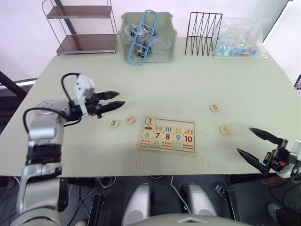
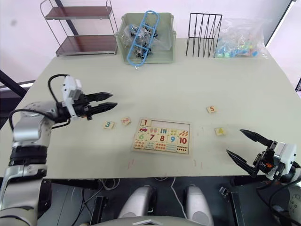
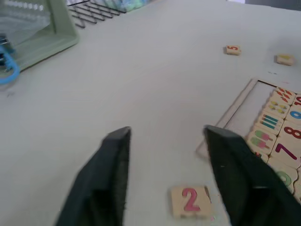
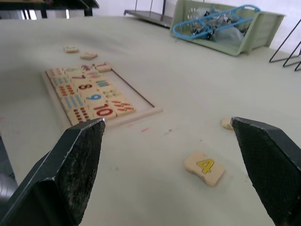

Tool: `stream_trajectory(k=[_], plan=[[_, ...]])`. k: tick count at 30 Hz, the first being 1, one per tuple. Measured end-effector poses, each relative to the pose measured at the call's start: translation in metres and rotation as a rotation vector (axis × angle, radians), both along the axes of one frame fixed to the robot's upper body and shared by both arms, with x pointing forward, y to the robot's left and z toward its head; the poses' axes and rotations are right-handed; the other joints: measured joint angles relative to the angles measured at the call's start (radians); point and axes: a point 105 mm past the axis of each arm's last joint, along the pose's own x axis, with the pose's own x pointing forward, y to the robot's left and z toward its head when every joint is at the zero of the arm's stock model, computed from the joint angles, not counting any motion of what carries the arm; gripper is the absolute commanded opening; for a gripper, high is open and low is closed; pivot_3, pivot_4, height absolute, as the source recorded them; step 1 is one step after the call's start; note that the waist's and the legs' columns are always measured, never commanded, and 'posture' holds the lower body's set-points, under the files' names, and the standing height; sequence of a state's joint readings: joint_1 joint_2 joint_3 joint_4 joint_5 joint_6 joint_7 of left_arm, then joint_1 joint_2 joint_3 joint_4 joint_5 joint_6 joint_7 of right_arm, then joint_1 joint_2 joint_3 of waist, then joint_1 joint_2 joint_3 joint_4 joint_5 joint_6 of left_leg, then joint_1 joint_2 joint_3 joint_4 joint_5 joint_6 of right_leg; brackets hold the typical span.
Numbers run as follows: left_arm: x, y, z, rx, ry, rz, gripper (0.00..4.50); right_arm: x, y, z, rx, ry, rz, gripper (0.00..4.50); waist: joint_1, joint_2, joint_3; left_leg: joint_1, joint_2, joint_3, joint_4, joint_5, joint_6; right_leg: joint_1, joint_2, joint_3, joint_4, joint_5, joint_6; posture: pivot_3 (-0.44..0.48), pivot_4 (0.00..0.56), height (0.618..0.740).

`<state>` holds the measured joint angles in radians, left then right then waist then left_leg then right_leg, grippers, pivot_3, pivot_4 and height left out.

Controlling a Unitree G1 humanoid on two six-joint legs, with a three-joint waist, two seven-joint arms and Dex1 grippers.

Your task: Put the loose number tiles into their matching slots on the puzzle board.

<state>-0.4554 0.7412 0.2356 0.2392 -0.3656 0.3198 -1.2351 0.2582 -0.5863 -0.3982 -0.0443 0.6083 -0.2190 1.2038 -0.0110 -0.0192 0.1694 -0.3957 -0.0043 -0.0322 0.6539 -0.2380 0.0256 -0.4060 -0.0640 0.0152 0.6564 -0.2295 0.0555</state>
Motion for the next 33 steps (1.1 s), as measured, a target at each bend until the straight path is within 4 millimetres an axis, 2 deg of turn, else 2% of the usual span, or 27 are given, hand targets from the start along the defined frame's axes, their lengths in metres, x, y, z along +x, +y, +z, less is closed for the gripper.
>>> stream_trajectory(k=[2,9,12,23,27,33], plan=[[-0.011,0.007,-0.004,-0.014,0.008,0.037,4.36,-0.001,-0.003,-0.005,-0.002,0.022,-0.011,4.50,0.003,0.000,0.000,0.000,0.000,0.000,0.000,0.000,0.000,0.000,0.000,0.000,0.000,0.000,0.000,0.000,0.150,0.740],[-0.045,0.027,-0.023,-0.043,0.054,0.146,4.36,-0.005,-0.019,-0.015,-0.013,0.091,-0.078,4.50,0.001,0.000,0.000,0.001,0.001,0.000,-0.001,0.000,0.000,0.000,-0.001,0.000,-0.001,0.000,-0.001,0.000,0.150,0.740],[-0.066,0.037,-0.040,-0.023,0.105,0.191,4.36,-0.009,-0.030,-0.017,-0.020,0.108,-0.127,4.50,0.000,0.000,0.000,0.001,0.001,0.001,-0.001,0.000,0.000,0.000,-0.001,0.001,-0.001,-0.002,-0.004,0.000,0.150,0.740],[-0.118,0.052,-0.084,-0.067,0.195,0.336,4.36,-0.018,-0.045,-0.025,0.004,0.141,-0.249,4.50,0.004,0.001,0.000,0.001,0.002,0.003,-0.002,0.000,0.000,0.000,-0.006,0.000,-0.005,-0.003,-0.005,0.000,0.150,0.740],[-0.123,0.057,-0.084,-0.067,0.177,0.392,4.36,-0.020,-0.045,-0.028,0.008,0.149,-0.262,4.50,0.009,0.000,-0.001,0.000,0.002,0.002,-0.002,0.000,0.000,0.000,-0.005,-0.001,-0.006,-0.003,-0.005,0.000,0.150,0.740],[-0.126,0.054,-0.081,-0.056,0.158,0.395,4.36,-0.018,-0.046,-0.028,0.008,0.143,-0.266,4.50,0.010,0.001,-0.001,0.000,0.002,0.004,-0.002,0.000,0.000,0.000,-0.003,0.000,-0.007,-0.003,-0.005,0.000,0.150,0.740]])
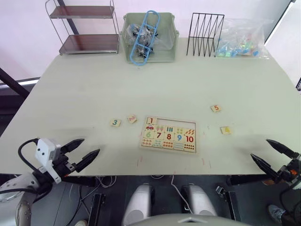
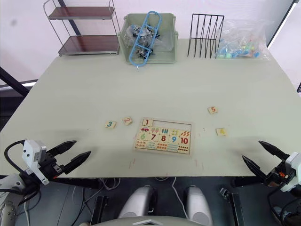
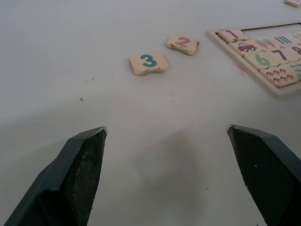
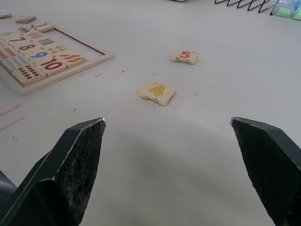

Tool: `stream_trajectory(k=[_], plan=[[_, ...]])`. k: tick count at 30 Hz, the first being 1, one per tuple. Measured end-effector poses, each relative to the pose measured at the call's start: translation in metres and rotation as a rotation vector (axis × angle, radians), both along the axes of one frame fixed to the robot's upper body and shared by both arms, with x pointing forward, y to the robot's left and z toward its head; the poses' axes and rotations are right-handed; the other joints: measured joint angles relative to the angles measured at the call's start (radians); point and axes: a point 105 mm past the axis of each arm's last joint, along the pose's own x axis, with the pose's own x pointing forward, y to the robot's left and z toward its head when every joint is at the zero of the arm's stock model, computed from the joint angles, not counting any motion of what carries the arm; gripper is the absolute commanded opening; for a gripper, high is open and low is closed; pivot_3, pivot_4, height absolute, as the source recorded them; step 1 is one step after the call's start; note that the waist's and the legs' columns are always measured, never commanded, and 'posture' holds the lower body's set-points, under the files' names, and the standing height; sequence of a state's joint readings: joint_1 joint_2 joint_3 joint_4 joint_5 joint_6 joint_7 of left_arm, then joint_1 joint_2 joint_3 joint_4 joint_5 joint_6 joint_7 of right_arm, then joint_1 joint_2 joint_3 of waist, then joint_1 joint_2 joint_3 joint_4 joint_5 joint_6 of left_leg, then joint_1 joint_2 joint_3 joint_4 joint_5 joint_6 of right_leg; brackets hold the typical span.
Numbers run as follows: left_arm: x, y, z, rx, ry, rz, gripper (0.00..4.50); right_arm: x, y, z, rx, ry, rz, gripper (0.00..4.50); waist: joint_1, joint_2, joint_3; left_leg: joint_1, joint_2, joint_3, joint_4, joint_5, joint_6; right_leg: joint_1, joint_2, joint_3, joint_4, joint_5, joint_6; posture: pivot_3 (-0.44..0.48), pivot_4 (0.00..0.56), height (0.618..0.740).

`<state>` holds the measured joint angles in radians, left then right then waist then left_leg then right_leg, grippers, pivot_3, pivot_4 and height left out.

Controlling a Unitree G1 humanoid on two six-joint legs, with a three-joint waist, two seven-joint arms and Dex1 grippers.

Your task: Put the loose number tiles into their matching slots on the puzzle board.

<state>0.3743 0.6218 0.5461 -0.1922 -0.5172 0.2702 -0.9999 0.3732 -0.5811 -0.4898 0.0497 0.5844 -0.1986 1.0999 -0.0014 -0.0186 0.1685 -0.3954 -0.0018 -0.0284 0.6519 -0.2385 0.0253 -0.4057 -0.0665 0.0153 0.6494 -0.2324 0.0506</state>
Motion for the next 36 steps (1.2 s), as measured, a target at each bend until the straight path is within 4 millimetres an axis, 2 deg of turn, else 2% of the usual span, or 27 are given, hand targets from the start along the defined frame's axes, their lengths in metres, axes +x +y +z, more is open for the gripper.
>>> stream_trajectory(k=[18,36], plan=[[0.001,0.001,0.000,0.005,-0.017,-0.003,4.36,0.000,0.001,-0.004,0.009,0.001,-0.015,4.50,0.000,0.000,0.000,0.000,0.001,0.001,0.000,0.000,0.000,0.000,0.002,0.000,-0.001,0.000,0.000,0.000,0.150,0.740],[0.011,0.002,-0.002,-0.011,-0.031,-0.021,4.36,0.002,0.000,-0.008,0.010,-0.006,-0.023,4.50,-0.001,0.000,0.000,0.000,0.002,0.001,0.000,0.000,0.000,0.000,0.002,0.000,-0.002,0.000,0.000,0.000,0.150,0.740]])
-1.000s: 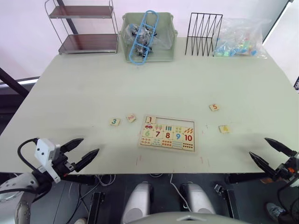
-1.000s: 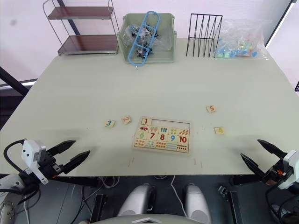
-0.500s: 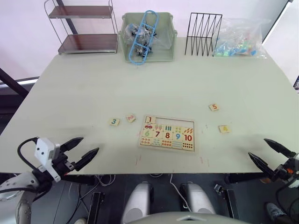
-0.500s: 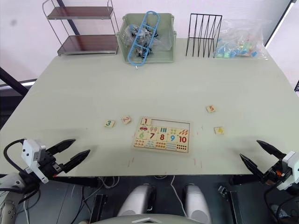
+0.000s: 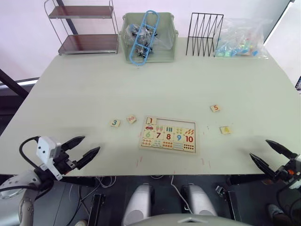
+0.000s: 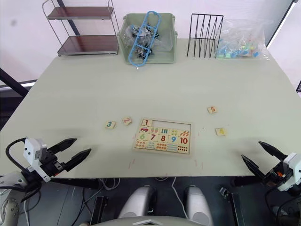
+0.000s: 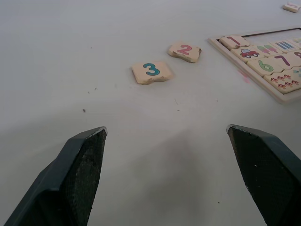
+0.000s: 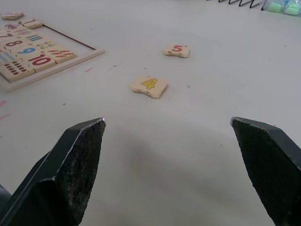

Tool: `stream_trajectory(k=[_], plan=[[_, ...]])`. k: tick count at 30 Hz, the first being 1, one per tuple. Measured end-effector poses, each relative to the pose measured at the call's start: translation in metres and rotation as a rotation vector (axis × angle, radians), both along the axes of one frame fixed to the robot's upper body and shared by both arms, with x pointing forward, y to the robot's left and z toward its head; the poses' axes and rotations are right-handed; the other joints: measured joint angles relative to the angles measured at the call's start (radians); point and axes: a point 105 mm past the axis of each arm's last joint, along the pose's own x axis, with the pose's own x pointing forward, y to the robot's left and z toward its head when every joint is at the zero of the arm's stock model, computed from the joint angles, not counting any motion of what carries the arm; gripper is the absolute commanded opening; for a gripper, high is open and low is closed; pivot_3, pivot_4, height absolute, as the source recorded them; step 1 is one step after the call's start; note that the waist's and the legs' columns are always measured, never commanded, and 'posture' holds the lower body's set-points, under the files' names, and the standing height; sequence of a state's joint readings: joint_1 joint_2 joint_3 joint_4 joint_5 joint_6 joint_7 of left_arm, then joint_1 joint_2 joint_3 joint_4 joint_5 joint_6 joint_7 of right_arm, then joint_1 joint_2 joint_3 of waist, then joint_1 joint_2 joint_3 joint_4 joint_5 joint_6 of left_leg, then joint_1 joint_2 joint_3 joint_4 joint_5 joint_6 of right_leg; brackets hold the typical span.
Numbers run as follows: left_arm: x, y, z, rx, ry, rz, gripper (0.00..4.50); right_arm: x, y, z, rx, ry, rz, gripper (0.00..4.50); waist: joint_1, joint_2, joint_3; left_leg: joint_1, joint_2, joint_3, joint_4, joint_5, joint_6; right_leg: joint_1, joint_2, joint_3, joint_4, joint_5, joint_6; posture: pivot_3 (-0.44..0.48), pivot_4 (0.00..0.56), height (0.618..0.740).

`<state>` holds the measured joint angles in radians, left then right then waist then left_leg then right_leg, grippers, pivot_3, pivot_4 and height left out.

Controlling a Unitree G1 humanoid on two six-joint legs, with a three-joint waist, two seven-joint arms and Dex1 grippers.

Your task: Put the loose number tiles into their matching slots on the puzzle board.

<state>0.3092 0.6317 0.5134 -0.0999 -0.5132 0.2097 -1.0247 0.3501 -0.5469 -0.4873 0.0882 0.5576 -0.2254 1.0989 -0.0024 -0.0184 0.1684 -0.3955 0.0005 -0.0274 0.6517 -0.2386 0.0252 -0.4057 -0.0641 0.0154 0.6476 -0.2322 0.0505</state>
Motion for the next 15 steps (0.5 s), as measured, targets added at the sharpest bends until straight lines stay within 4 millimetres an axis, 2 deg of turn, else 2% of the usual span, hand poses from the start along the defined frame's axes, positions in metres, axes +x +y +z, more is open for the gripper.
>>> stream_trajectory(k=[15], plan=[[0.0086,0.0018,0.0016,0.026,-0.008,-0.025,4.36,-0.0051,0.0070,0.0021,-0.019,-0.011,0.007,4.50,0.000,0.000,0.000,0.000,0.000,0.000,0.000,0.000,0.000,0.000,0.000,0.000,-0.001,0.000,0.000,0.000,0.150,0.740]])
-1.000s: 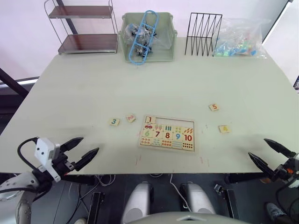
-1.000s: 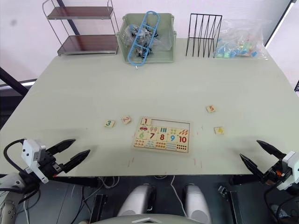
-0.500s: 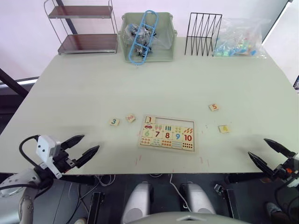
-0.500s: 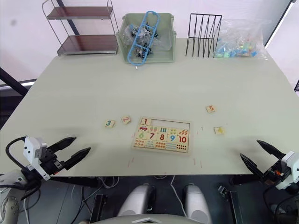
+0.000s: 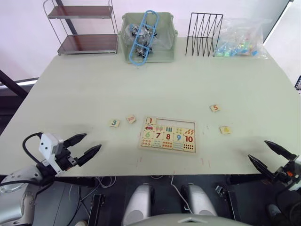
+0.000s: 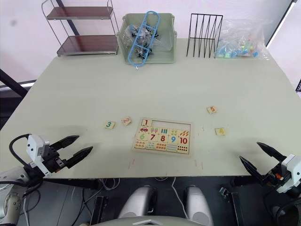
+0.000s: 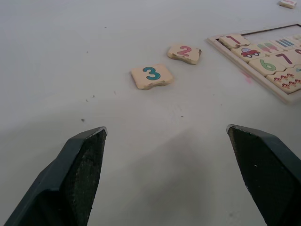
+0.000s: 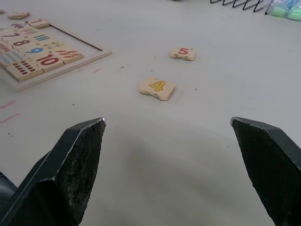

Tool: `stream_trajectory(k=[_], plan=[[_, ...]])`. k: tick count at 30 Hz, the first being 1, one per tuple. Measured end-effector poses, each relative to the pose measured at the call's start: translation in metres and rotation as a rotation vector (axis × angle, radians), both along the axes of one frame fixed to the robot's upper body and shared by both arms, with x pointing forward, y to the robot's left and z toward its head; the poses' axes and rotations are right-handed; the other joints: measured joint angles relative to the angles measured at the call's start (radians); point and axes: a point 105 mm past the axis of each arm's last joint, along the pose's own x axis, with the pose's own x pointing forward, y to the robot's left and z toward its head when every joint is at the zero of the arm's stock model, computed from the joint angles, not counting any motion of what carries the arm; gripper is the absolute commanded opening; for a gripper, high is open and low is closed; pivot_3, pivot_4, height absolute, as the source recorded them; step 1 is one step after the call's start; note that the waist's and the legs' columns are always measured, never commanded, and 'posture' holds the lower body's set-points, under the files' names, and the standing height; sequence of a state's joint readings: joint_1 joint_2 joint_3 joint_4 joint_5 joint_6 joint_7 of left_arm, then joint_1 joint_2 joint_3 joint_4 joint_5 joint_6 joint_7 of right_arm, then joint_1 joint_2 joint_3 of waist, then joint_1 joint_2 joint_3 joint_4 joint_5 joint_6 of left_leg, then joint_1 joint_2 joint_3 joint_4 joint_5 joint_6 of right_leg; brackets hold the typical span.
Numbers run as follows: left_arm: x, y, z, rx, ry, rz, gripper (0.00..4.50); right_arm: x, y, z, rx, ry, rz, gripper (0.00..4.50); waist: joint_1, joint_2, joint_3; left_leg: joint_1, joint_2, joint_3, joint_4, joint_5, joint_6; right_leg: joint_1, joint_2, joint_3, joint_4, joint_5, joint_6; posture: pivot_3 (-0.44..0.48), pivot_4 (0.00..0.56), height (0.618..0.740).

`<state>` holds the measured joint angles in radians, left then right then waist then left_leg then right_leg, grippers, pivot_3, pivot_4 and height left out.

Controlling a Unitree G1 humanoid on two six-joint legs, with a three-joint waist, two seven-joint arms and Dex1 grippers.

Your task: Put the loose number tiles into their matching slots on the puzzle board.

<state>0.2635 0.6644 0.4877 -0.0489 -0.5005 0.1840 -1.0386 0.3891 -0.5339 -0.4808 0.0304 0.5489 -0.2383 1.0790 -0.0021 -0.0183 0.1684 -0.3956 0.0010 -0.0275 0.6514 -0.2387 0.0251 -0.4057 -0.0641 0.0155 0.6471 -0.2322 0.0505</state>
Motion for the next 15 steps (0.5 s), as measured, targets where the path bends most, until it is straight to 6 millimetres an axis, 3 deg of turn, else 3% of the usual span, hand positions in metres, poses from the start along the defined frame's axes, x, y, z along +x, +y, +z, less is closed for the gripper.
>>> stream_trajectory(k=[6,10,15], plan=[[0.007,-0.006,0.005,0.028,0.002,-0.058,4.36,-0.006,0.018,0.011,0.040,-0.030,0.105,4.50,0.003,0.000,0.000,0.000,0.000,0.000,0.000,0.000,0.000,0.000,0.000,0.000,-0.001,0.000,0.000,0.000,0.150,0.740],[0.025,-0.016,0.022,0.070,-0.031,-0.136,4.36,-0.010,0.031,0.017,0.092,-0.033,0.193,4.50,0.009,0.000,0.000,0.000,0.000,0.000,0.000,0.000,0.000,0.000,0.000,0.000,-0.001,0.000,0.000,0.000,0.150,0.740],[0.040,-0.029,0.027,0.123,-0.028,-0.222,4.36,-0.013,0.037,0.022,0.119,-0.038,0.230,4.50,0.013,0.000,0.000,0.000,0.000,0.000,0.000,0.000,0.000,0.000,0.001,0.000,-0.001,0.000,0.000,0.000,0.150,0.740]])
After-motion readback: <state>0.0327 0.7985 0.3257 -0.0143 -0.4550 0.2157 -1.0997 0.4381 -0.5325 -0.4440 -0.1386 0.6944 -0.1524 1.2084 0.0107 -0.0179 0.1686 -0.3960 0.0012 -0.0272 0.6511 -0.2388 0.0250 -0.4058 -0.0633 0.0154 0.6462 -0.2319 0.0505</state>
